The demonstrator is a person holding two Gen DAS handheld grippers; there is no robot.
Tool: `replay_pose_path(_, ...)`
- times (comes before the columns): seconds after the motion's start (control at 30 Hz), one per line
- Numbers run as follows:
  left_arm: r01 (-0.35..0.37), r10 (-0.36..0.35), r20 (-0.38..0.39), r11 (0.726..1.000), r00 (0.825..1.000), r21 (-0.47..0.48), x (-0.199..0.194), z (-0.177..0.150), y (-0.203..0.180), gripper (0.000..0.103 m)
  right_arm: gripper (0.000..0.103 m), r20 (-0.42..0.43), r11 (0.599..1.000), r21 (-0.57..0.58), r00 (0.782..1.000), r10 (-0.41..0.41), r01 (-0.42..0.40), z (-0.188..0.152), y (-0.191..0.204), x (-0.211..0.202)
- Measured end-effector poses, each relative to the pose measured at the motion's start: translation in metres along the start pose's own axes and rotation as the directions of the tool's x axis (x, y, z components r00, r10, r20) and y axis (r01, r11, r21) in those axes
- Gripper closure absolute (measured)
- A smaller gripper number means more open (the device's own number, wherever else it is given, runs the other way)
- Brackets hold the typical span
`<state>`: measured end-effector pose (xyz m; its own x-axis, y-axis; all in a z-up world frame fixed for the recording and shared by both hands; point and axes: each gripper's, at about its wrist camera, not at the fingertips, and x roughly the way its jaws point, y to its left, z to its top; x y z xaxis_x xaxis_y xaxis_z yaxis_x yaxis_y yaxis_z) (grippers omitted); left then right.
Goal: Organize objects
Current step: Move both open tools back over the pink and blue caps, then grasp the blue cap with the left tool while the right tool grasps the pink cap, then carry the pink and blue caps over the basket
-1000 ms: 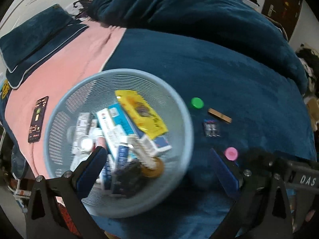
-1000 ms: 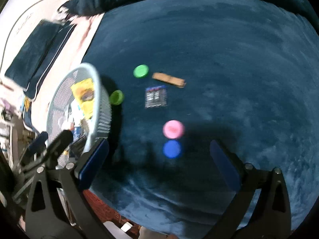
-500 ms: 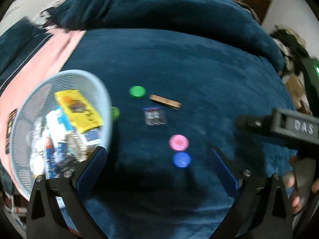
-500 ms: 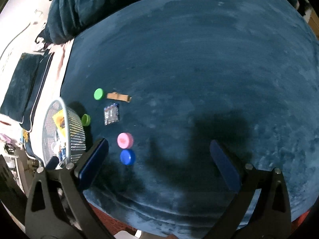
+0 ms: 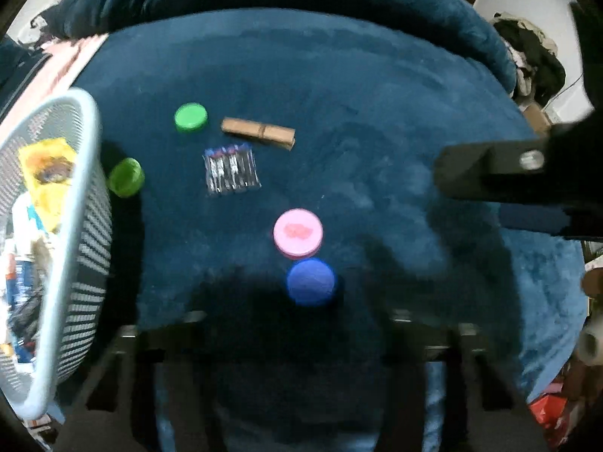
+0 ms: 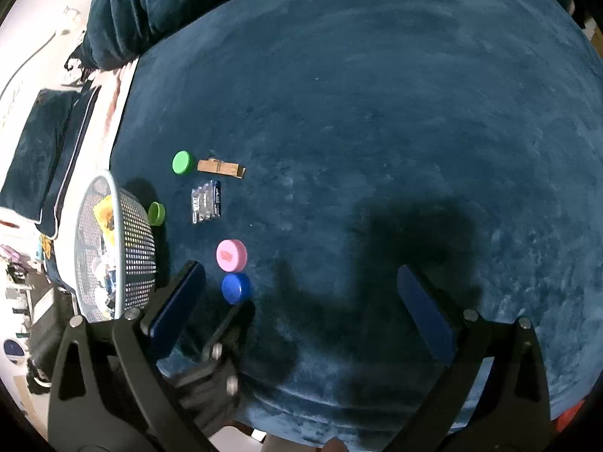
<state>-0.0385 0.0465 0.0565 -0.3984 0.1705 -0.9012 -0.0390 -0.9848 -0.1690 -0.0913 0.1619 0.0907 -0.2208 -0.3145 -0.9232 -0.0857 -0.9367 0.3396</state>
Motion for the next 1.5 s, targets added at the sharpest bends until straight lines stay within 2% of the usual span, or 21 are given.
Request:
replay_pose_path(0.07,0.04,-0.039,0.01,0.999,0.999,-0.012,0.006,-0.002,0.005,0.072,0.001,-0.007,1.0,-0.015,1.0,-0.007,0.007,0.0,0.002,0.004)
replay_pose_path(0.23,0.01,-0.008,0.036,0.999,0.999,-0.046,-0.006,-0.006,0.022,0.073,0.003,-0.036,0.998,-0.063,0.999,-0.017,0.015,0.0,0.013,0.02)
replay_pose_path(0.4,-0.017,0.02,0.026,0.996,0.999,-0.088,-0.012,-0.012,0.043,0.073,0.017,-0.057,0.991,-0.132,0.998,0.0,-0.007,0.002,0.034,0.035)
replay_pose_path(0.63,-0.017,0.018,0.014,0.997,1.0,-0.072,-0.007,-0.012,0.052,0.073,0.038,-0.112,0.967,-0.253,0.993,-0.033,0.003,-0.003,0.071,0.067)
replay_pose_path(0.7,-0.014,0.015,0.015,0.998,1.0,-0.065,-0.007,-0.012,0.053,0.073,0.051,-0.125,0.957,-0.29,0.99,-0.06,0.022,-0.006,0.076,0.077)
replay_pose_path(0.77,-0.005,0.007,0.018,0.998,1.0,-0.067,-0.009,-0.013,0.056,0.073,0.073,-0.123,0.948,-0.312,0.987,-0.106,0.063,-0.008,0.077,0.085)
replay_pose_path(0.8,-0.002,0.003,0.019,0.998,1.0,-0.069,-0.008,-0.013,0.055,0.073,0.073,-0.115,0.947,-0.313,0.987,-0.113,0.072,-0.008,0.074,0.085)
replay_pose_path(0.9,0.014,-0.012,0.028,0.997,1.0,-0.072,-0.012,-0.012,0.054,0.073,0.073,-0.114,0.963,-0.267,0.992,-0.051,0.019,-0.005,0.066,0.075)
replay_pose_path(1.2,0.068,-0.06,0.142,0.996,0.988,-0.05,-0.07,-0.002,0.048,0.073,0.073,-0.043,0.981,-0.185,0.998,0.047,-0.054,-0.008,0.046,0.01)
replay_pose_path(1.33,0.05,-0.033,0.192,0.995,0.981,-0.083,-0.097,0.003,0.058,0.073,0.073,-0.015,0.98,-0.184,0.997,0.077,-0.079,-0.015,0.057,-0.004)
replay_pose_path(1.5,-0.013,0.045,0.227,0.99,0.973,-0.14,-0.121,0.005,0.085,0.073,0.073,-0.008,0.972,-0.21,0.995,0.104,-0.103,-0.017,0.086,-0.004)
